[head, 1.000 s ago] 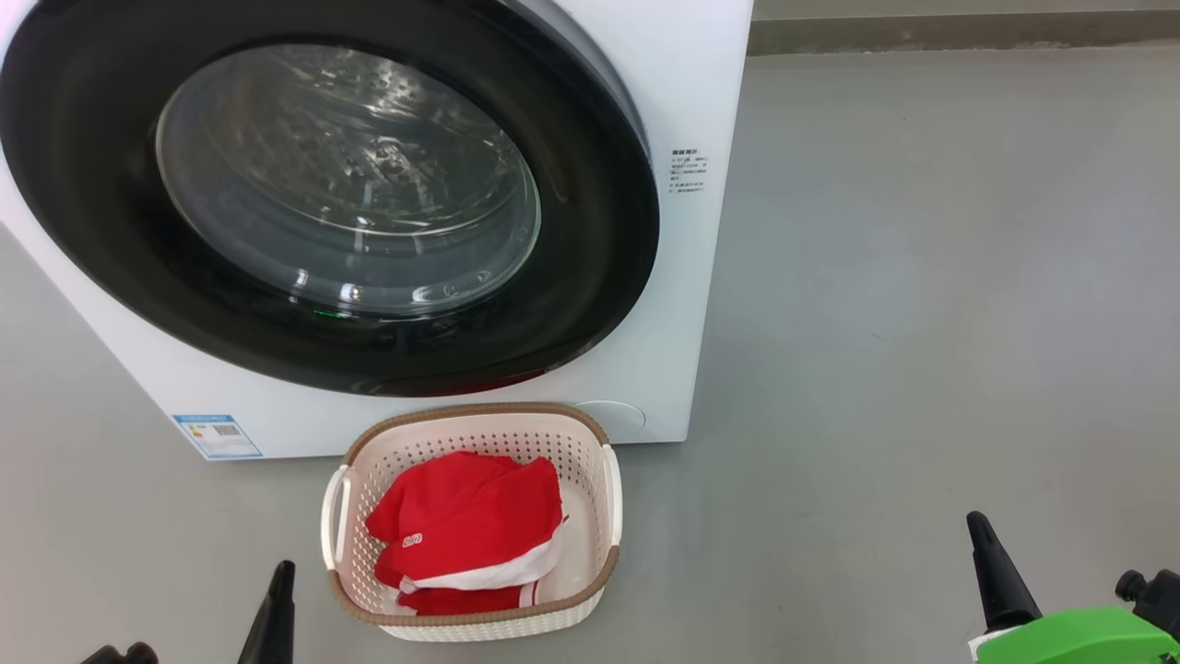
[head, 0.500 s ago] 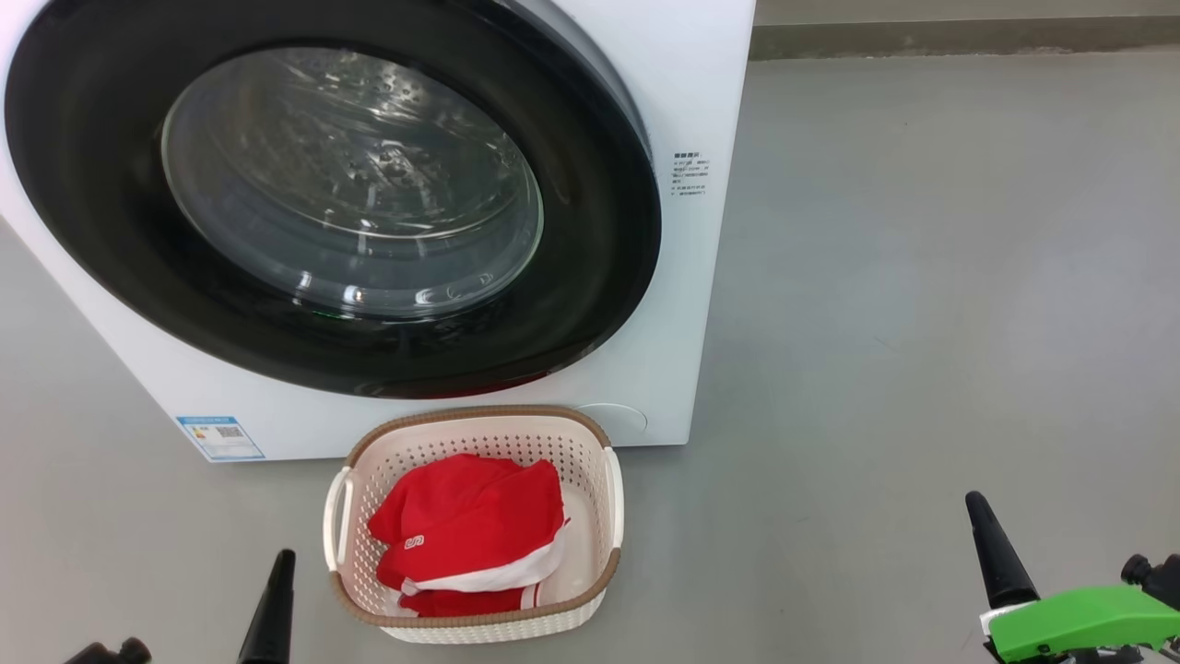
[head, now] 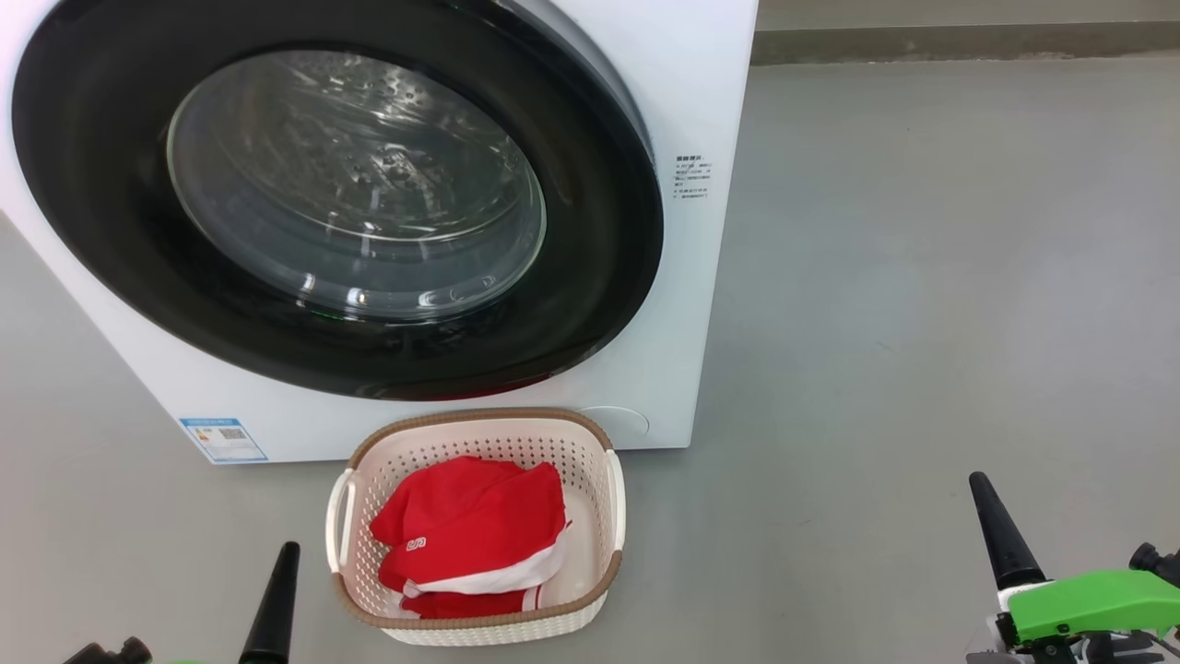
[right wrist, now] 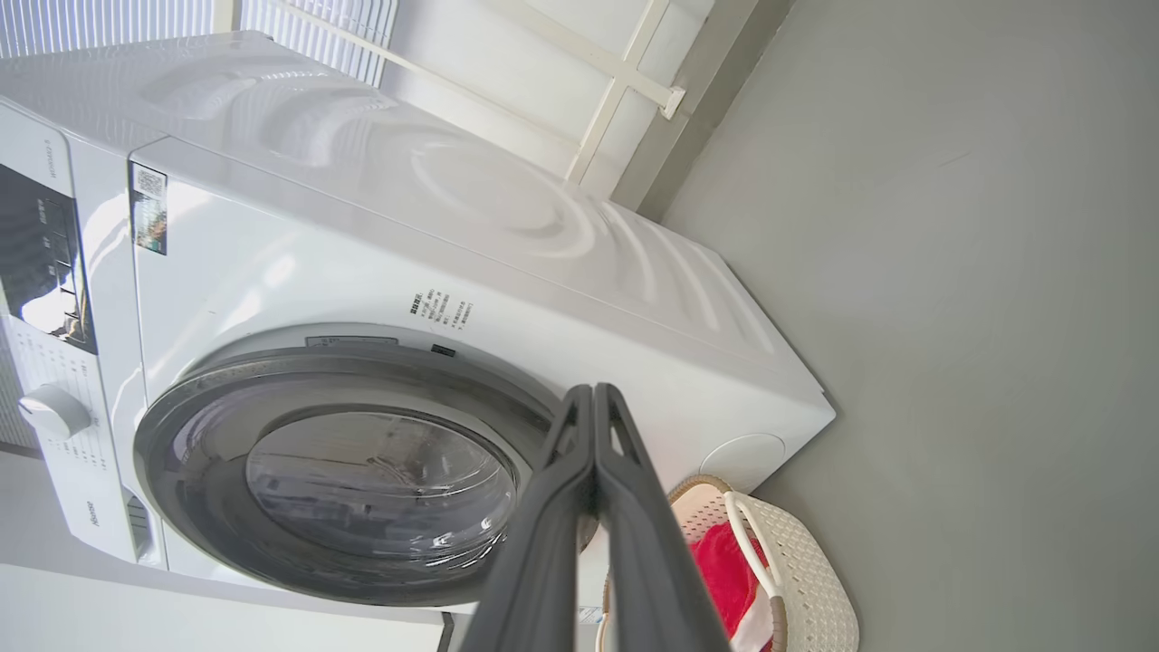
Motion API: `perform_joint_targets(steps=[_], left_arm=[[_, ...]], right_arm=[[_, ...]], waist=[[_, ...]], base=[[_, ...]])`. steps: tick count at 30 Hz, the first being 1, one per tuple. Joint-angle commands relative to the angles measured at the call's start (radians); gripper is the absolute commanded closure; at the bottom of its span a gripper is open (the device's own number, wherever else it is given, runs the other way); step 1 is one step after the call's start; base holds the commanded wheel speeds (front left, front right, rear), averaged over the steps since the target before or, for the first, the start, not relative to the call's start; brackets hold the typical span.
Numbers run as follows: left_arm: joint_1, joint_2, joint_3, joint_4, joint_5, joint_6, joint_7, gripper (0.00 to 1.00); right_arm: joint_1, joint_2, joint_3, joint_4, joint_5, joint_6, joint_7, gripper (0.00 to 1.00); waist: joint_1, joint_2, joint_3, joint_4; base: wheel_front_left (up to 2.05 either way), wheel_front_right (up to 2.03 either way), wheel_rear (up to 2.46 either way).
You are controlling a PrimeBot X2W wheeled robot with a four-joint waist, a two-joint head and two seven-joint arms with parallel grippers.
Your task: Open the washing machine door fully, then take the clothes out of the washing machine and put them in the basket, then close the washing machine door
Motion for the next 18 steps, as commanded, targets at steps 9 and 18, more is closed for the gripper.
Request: perform_joint_targets(steps=[9, 18], left_arm=[[-0.055, 0.007, 0.038, -0.035, -0.107, -0.006, 0.031, 1.00], [-0.064, 0.002, 0.044, -0.040, -0.196, -0.006, 0.056, 1.00]], right_arm=[[-0.059, -0.012, 0.008, -0.035, 0.110, -0.001, 0.034, 1.00], [-0.075, -0.012, 0.003, -0.041, 0.197, -0.001, 0.060, 1.00]], waist=[[0.0000, 0.0000, -0.004, 0.002], [0.0000, 0.0000, -0.007, 0.004]], base=[[0.00, 0.00, 0.00], [0.00, 0.00, 0.00]])
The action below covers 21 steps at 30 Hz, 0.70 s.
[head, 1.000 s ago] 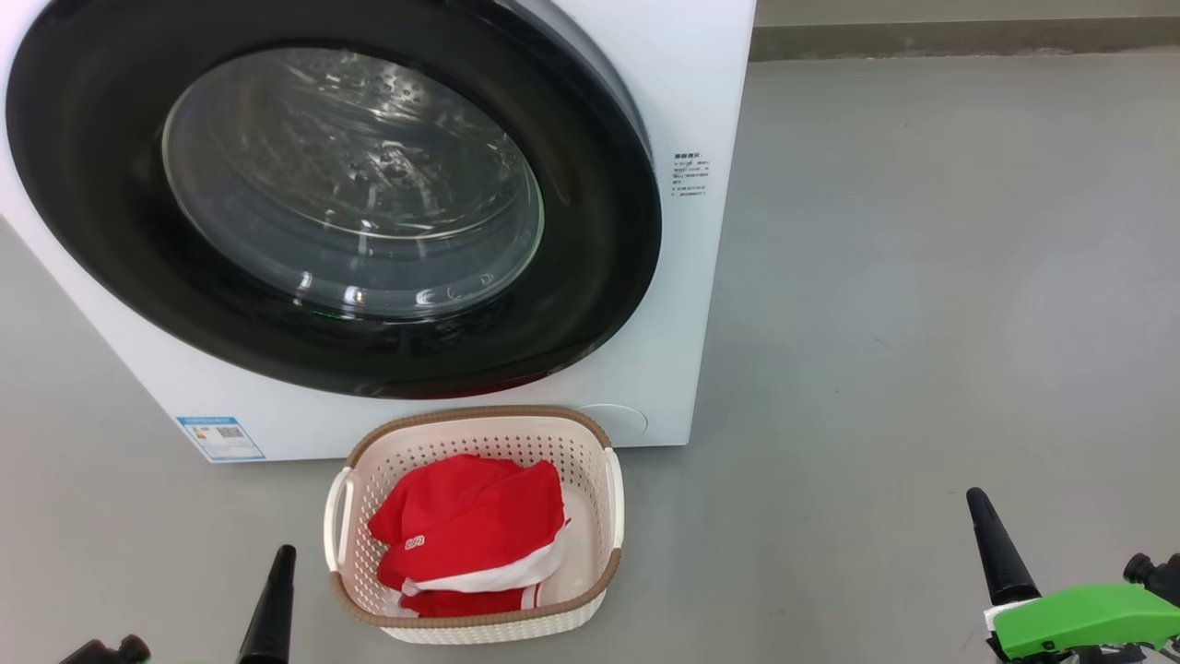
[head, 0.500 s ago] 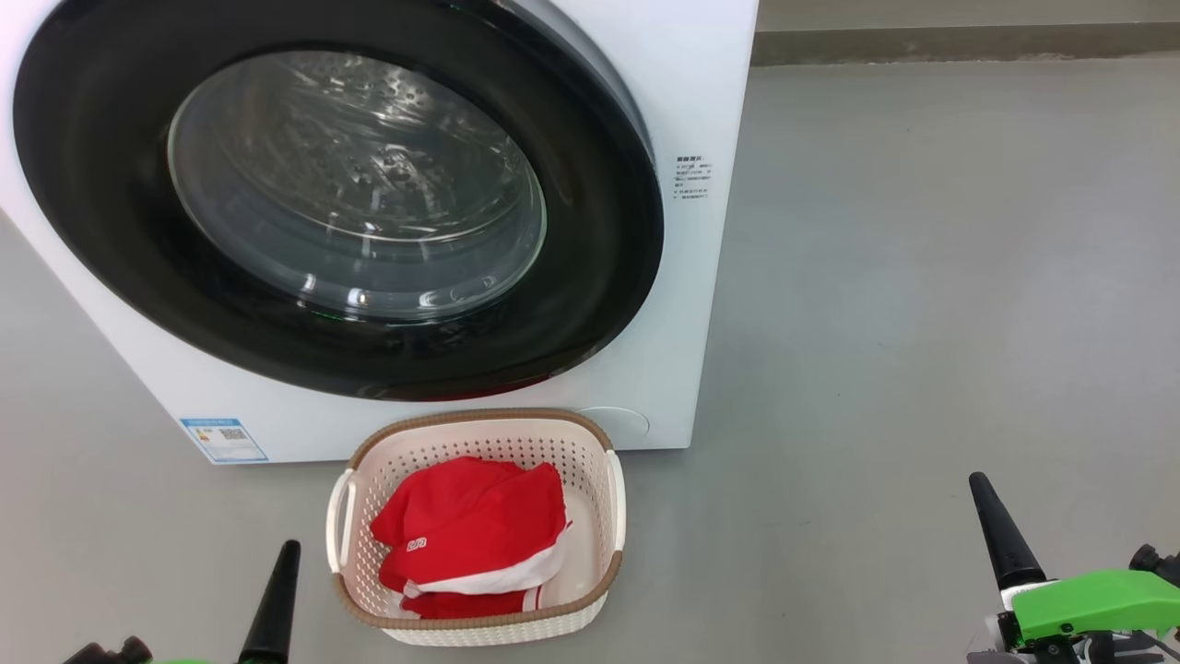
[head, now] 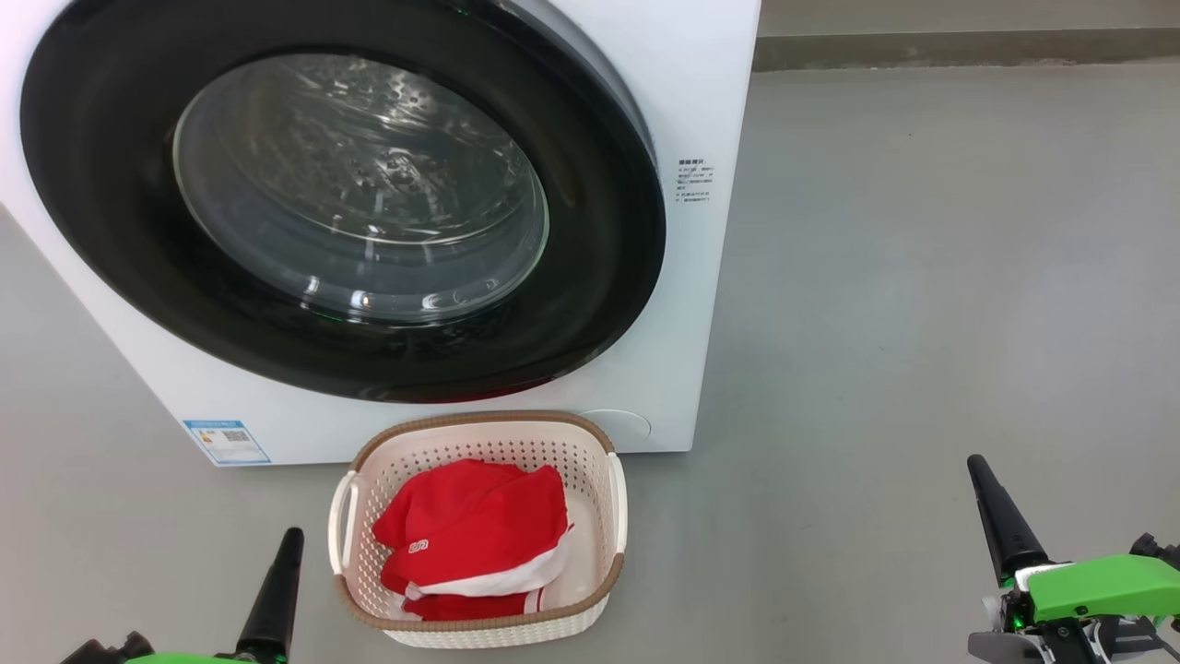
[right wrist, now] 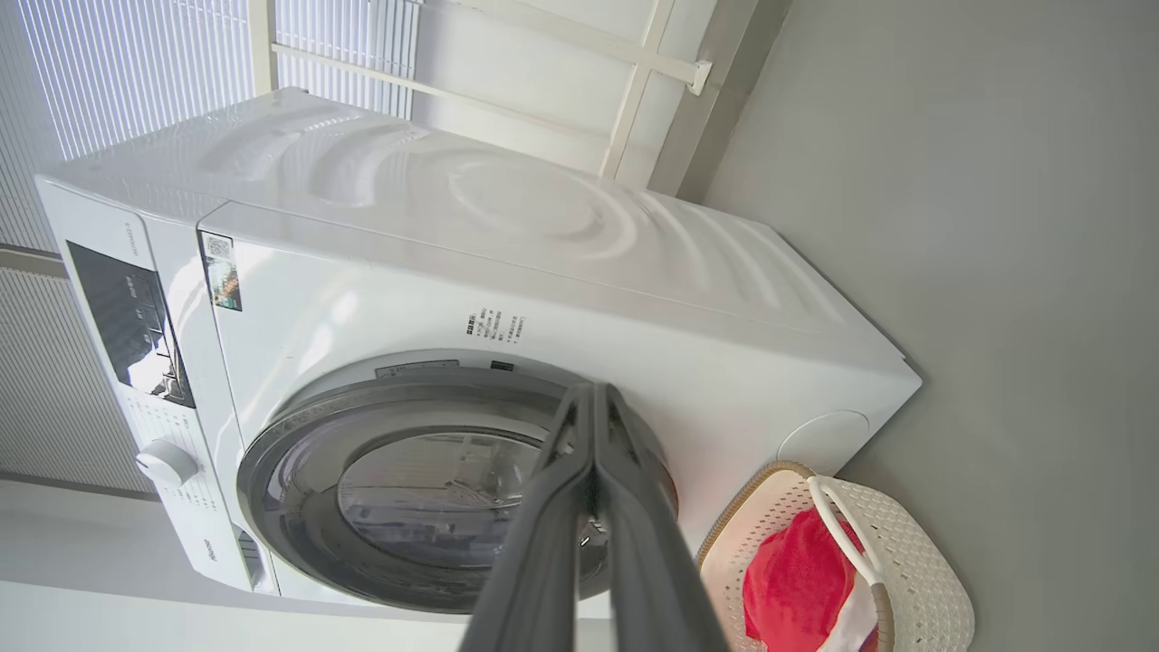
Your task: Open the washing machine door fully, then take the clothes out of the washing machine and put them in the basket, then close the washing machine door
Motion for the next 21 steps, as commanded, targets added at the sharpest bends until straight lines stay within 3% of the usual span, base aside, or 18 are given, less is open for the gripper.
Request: perform_joint_targets(steps=[1, 15, 21], left_arm=[[-0.049, 0.008, 0.036, -0.030, -0.029, -0.006, 0.011, 1.00], [-0.062, 0.002, 0.046, -0.037, -0.157, -0.007, 0.048, 1.00], [-0.062, 0.002, 0.045, -0.037, -0.157, -0.007, 0.048, 1.00]], right_arm=[[-0.053, -0.012, 0.012, -0.033, 0.033, -0.001, 0.011, 1.00], [-0.074, -0.012, 0.006, -0.041, 0.157, -0.001, 0.049, 1.00], [-0.074, -0.012, 0.006, -0.041, 0.156, -0.001, 0.049, 1.00]], waist=[[-0.0001, 0.0000, -0.001, 0.000], [-0.0001, 0.0000, -0.006, 0.003], [-0.0001, 0.0000, -0.006, 0.003]], base=[[0.00, 0.00, 0.00], [0.00, 0.00, 0.00], [0.00, 0.00, 0.00]])
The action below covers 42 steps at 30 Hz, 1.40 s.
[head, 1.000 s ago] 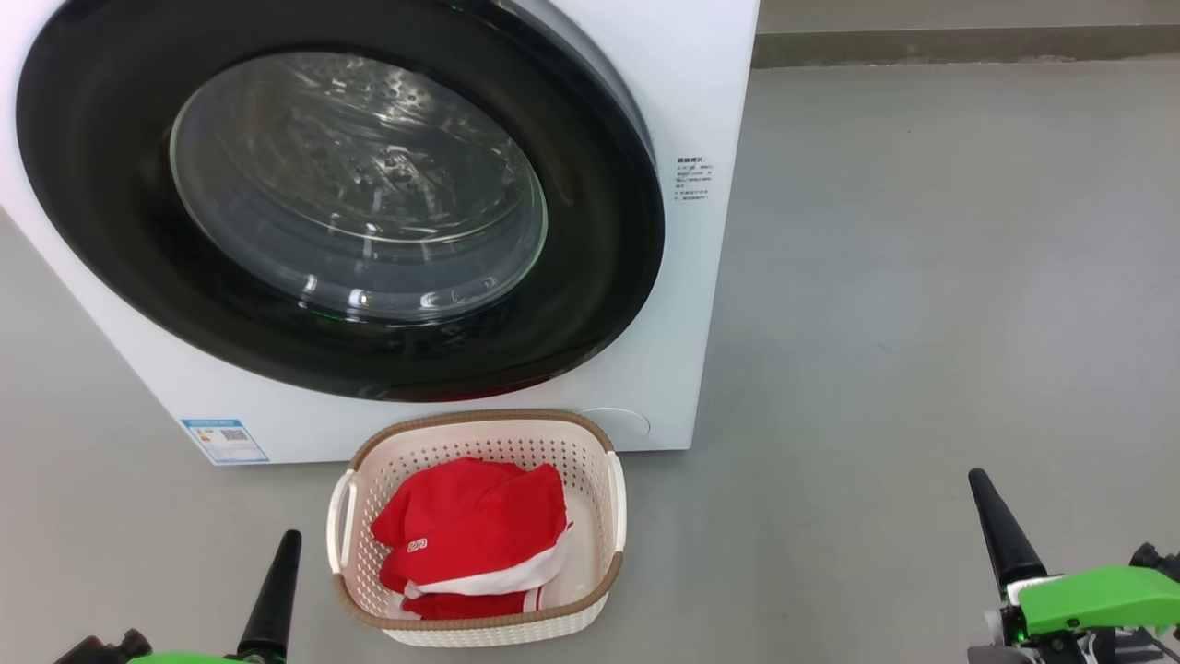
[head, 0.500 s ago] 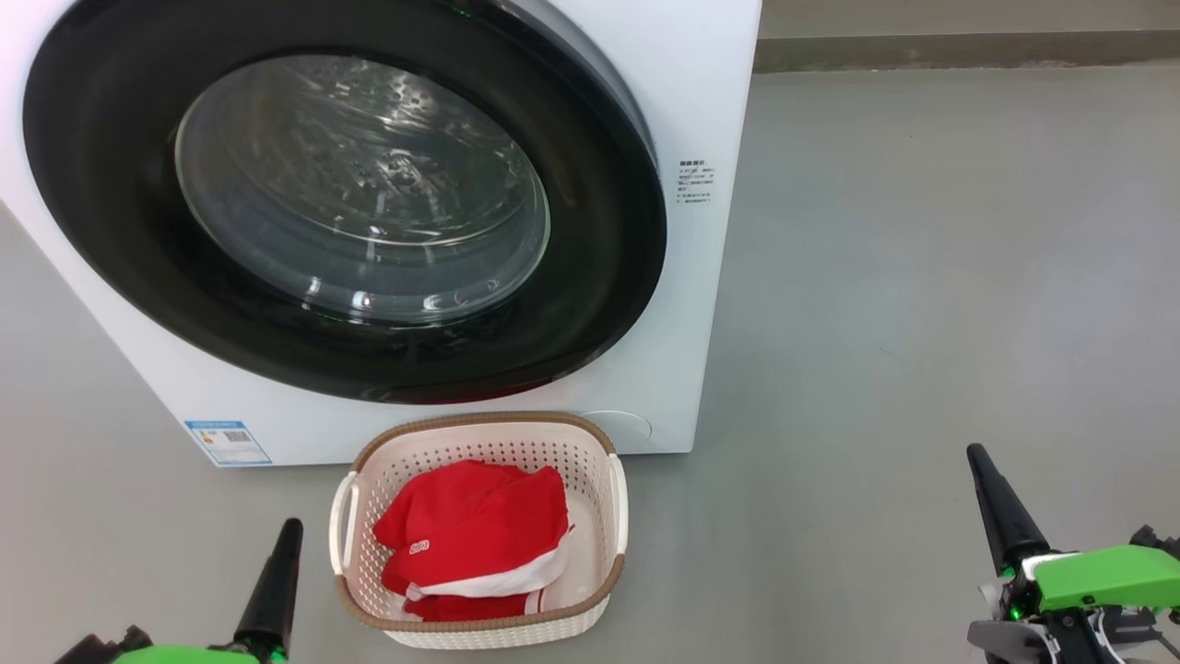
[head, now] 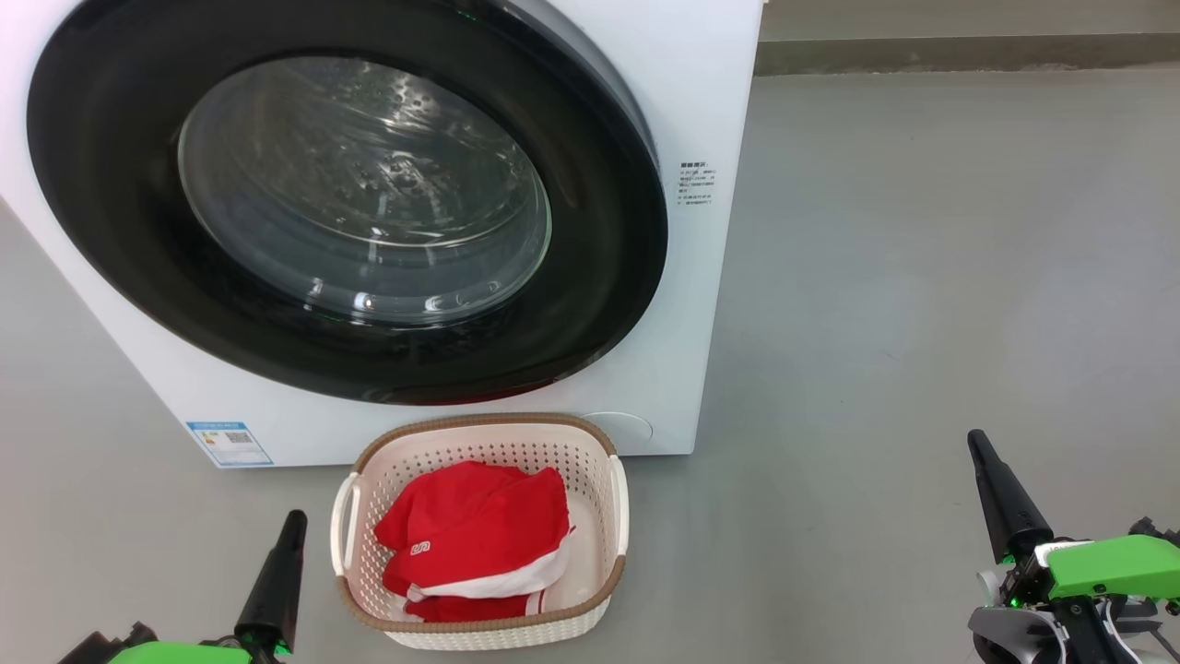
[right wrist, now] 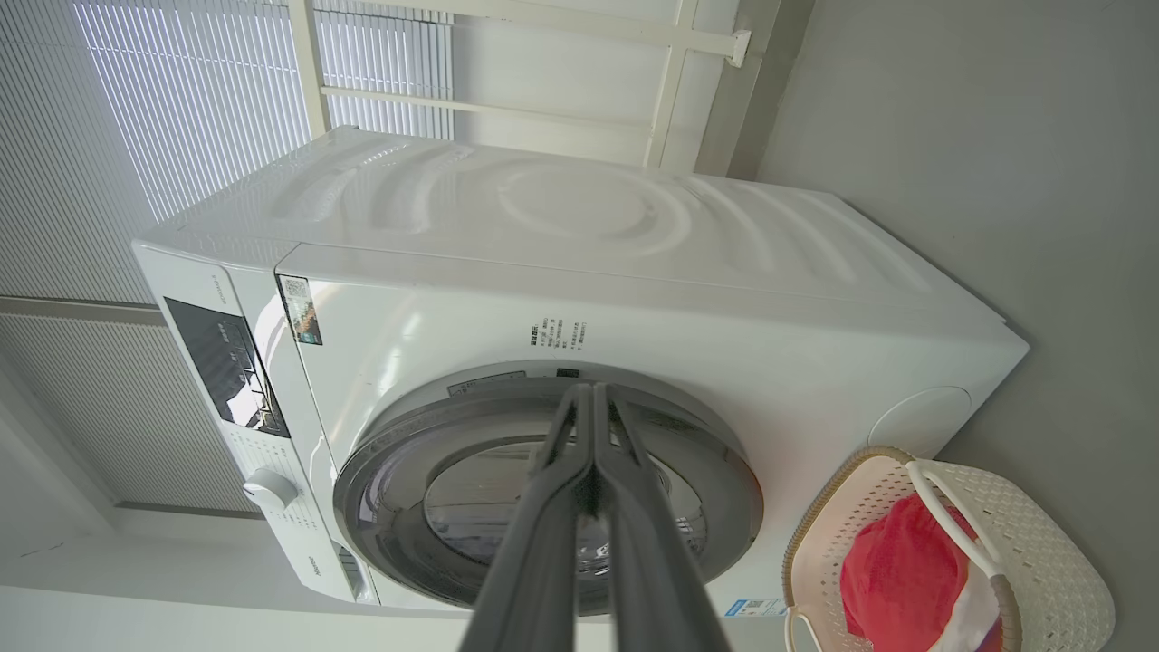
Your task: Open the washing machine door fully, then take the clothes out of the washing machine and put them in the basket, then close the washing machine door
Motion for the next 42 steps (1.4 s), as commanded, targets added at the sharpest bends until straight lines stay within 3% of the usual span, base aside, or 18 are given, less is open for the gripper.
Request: perform_joint_targets(steps=[1, 42], left_arm=[[-0.042, 0.010, 0.036, -0.028, -0.007, -0.007, 0.004, 1.00], [-0.042, 0.010, 0.036, -0.028, -0.007, -0.007, 0.004, 1.00]], right_arm=[[-0.042, -0.012, 0.015, -0.030, 0.000, -0.001, 0.005, 1.00], [-0.042, -0.011, 0.014, -0.030, -0.001, -0.001, 0.006, 1.00]], waist=[[0.0000, 0.0000, 0.000, 0.000], [0.0000, 0.0000, 0.000, 0.000]], base=[[0.00, 0.00, 0.00], [0.00, 0.00, 0.00]])
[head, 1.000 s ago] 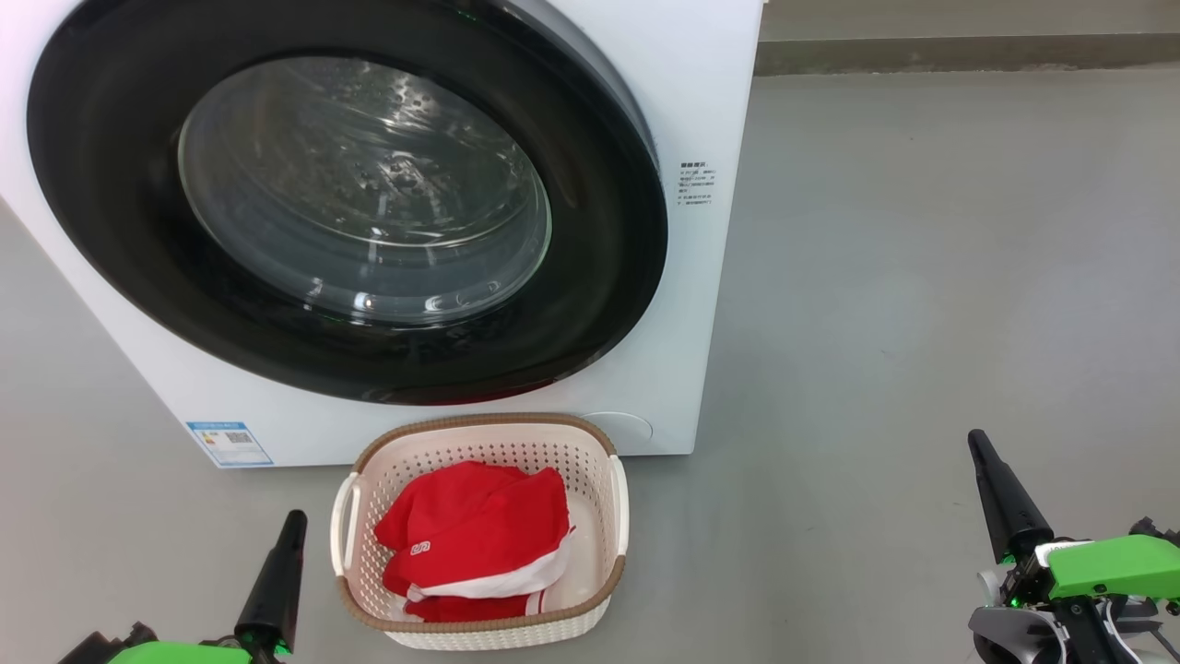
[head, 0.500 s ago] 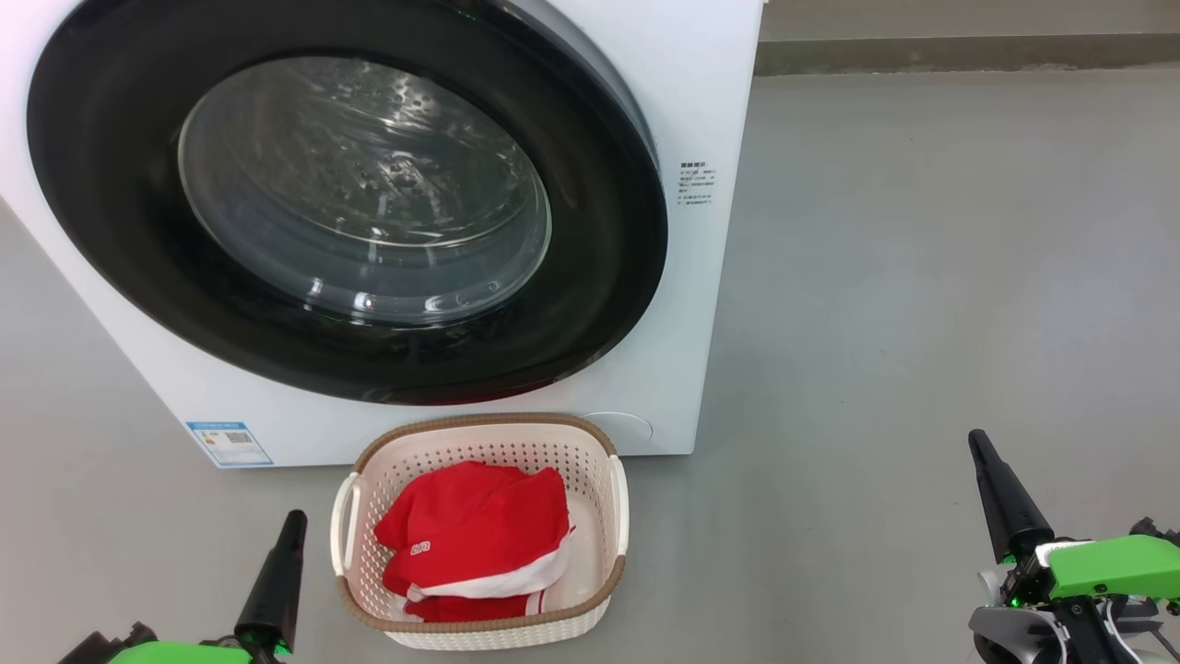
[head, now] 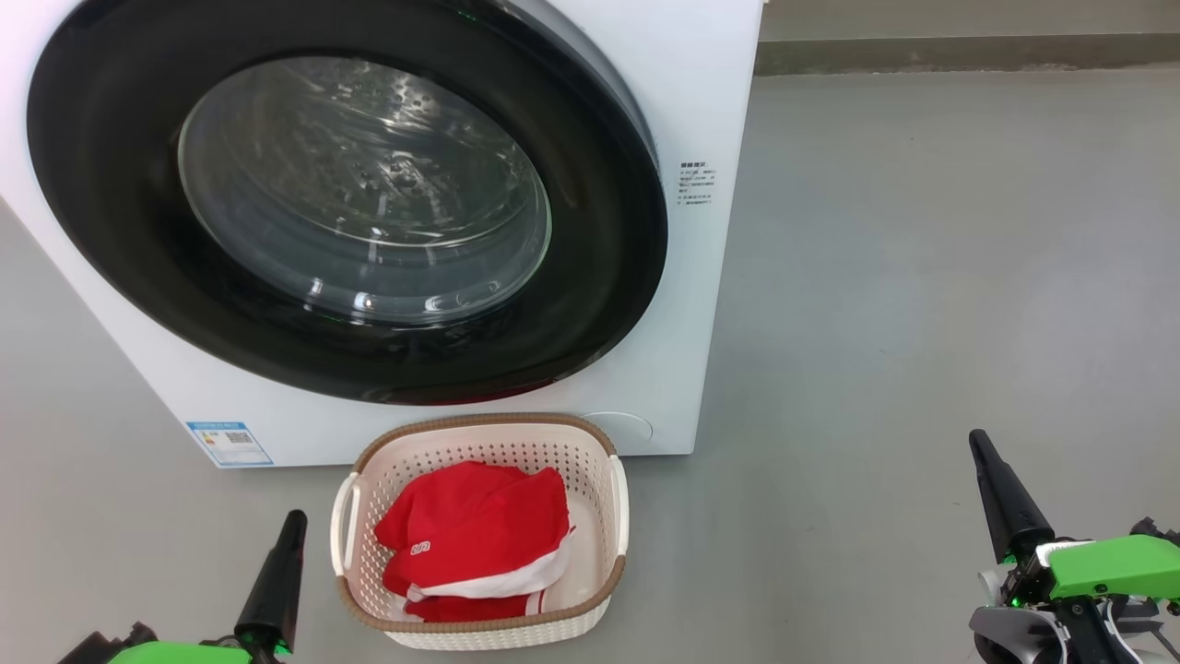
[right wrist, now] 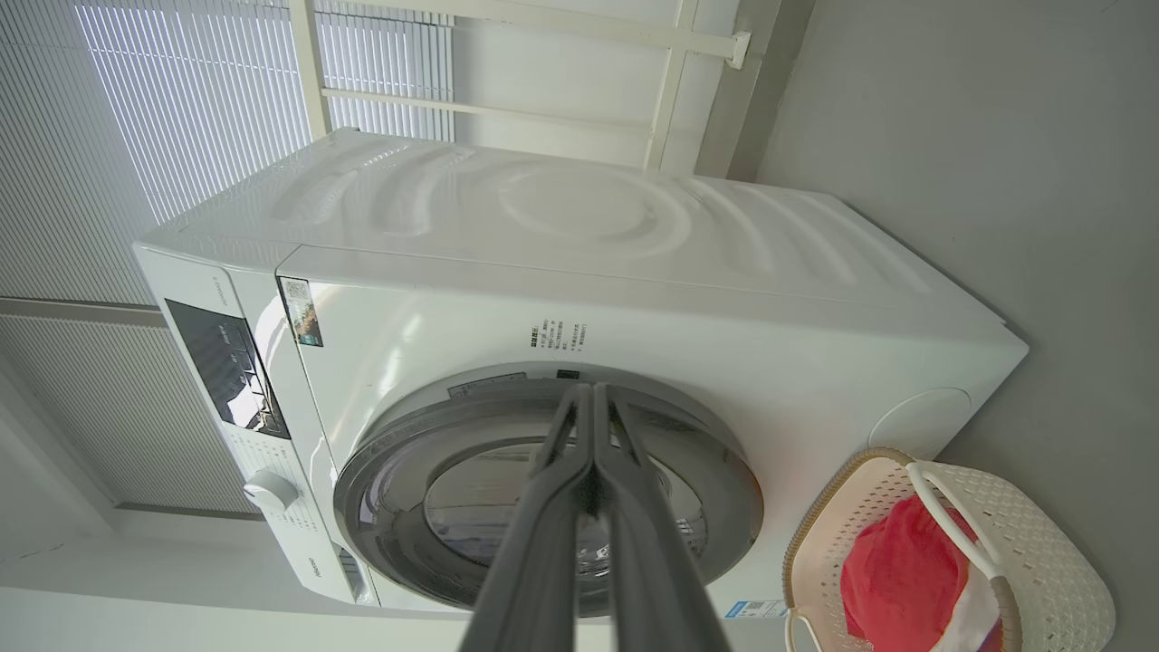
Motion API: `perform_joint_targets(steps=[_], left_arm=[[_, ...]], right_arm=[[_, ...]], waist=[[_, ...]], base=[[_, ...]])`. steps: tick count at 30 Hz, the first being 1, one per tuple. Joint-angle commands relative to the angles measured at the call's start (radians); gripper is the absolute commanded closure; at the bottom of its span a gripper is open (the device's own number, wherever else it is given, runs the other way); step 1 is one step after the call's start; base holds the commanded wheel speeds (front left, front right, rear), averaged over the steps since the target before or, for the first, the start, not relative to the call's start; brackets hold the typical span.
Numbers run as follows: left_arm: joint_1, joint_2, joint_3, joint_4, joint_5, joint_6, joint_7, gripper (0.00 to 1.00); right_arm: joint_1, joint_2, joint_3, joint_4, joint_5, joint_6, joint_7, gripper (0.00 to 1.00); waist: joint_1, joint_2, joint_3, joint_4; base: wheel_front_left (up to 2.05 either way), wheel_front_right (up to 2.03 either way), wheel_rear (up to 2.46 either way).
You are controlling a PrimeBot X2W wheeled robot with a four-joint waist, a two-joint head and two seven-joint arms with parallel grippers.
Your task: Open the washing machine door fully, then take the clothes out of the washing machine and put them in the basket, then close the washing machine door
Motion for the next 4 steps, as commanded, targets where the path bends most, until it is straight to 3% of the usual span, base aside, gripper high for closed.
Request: perform_joint_targets(steps=[1, 4], left_arm=[[-0.042, 0.011, 0.036, -0.028, -0.007, -0.007, 0.004, 1.00], [-0.042, 0.011, 0.036, -0.028, -0.007, -0.007, 0.004, 1.00]], right_arm=[[-0.042, -0.011, 0.016, -0.030, -0.001, -0.001, 0.006, 1.00], [-0.042, -0.011, 0.016, -0.030, -0.001, -0.001, 0.006, 1.00]], waist=[[0.0000, -0.0001, 0.000, 0.000], [0.0000, -0.0001, 0.000, 0.000]], base=[[0.00, 0.00, 0.00], [0.00, 0.00, 0.00]])
